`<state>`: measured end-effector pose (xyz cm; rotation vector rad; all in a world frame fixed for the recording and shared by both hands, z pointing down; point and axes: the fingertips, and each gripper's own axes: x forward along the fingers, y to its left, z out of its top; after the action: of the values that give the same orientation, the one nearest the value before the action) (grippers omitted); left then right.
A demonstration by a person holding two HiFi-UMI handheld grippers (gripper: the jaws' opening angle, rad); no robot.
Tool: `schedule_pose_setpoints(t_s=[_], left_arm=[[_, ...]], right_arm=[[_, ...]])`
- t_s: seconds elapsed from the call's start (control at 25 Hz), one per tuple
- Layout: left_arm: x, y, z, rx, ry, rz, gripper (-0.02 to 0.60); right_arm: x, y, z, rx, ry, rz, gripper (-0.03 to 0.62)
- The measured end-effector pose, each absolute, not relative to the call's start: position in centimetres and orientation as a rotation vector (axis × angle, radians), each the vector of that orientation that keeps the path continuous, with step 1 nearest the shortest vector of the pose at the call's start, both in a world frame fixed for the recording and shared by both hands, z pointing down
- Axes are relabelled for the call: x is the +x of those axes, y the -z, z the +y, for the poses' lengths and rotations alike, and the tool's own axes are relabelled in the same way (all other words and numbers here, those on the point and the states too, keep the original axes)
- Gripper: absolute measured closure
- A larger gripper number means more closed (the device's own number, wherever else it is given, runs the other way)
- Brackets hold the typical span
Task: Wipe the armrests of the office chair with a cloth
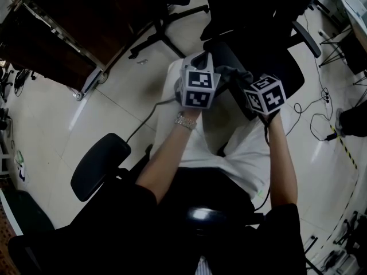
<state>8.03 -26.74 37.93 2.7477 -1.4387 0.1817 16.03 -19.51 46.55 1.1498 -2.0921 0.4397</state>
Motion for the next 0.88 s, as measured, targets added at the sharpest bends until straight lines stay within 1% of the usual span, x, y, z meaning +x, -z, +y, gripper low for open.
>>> schedule_pose_setpoints(t_s=[0.24,0.36,0.52,0.6,0.72,0.88], left_arm=[[8.0,-37.8,-26.8,2.751,-0.18,-1.436,0.588],[7.9,-37.9,-27.0,2.744,-0.173,-1.44,0.588],[8.2,-38.1,-26.9,2.748,-0.181,-1.432,0.588],[8.4,-38.5,-26.6,2.753,-0.191,-1.418,0.588],[8.5,-38.7,-26.1,2.763,-0.207,-1.41,0.588],[8.1,-38.6,-26.2,2.764,-0.211,-1.422,0.588]], right_arm=[[17.7,-46.4,-15.5,1.084,-0.435,-2.095,0.571],[18.7,-44.8,-15.1,1.094,-0.398,-2.107,0.571],[19.7,-39.1,-19.9,1.26,-0.337,-2.248,0.571],[19.5,-37.8,-23.8,1.319,-0.325,-2.283,0.571],[18.4,-38.6,-29.0,1.314,-0.336,-2.258,0.571],[17.7,-42.6,-33.7,1.265,-0.392,-2.148,0.571]])
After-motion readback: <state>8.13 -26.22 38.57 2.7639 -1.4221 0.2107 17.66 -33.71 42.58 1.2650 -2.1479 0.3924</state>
